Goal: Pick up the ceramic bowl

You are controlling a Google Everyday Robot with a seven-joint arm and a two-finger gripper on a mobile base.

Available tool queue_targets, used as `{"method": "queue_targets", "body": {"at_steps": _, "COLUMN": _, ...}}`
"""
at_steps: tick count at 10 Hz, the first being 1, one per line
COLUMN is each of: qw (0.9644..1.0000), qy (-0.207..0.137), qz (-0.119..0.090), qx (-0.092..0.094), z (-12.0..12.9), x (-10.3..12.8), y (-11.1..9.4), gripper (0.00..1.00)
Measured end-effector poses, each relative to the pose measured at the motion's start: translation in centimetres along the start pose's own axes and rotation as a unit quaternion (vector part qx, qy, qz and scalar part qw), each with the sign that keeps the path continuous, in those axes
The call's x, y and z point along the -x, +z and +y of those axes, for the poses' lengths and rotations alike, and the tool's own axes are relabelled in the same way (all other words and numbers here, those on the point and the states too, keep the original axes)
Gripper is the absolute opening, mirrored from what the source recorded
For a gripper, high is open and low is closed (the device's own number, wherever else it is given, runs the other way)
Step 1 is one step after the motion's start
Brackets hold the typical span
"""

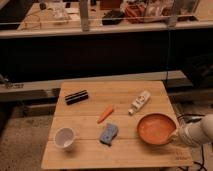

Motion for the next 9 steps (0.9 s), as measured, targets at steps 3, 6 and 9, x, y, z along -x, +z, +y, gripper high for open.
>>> {"method": "queue_targets", "body": {"at_steps": 3, "qw": 1.0, "qy": -0.003, "qz": -0.002, "qx": 0.0, "z": -0.07, "x": 0.01, "y": 0.17, "gripper": 0.0}}
{"method": "queue_targets", "body": {"at_steps": 6, "qw": 1.0, "qy": -0.003, "qz": -0.003, "qx": 0.0, "z": -0.07, "x": 0.01, "y": 0.19, "gripper": 0.0}}
{"method": "queue_targets", "body": {"at_steps": 9, "qw": 1.0, "qy": -0.003, "qz": -0.003, "qx": 0.0, "z": -0.14, "x": 0.03, "y": 0.28, "gripper": 0.0}}
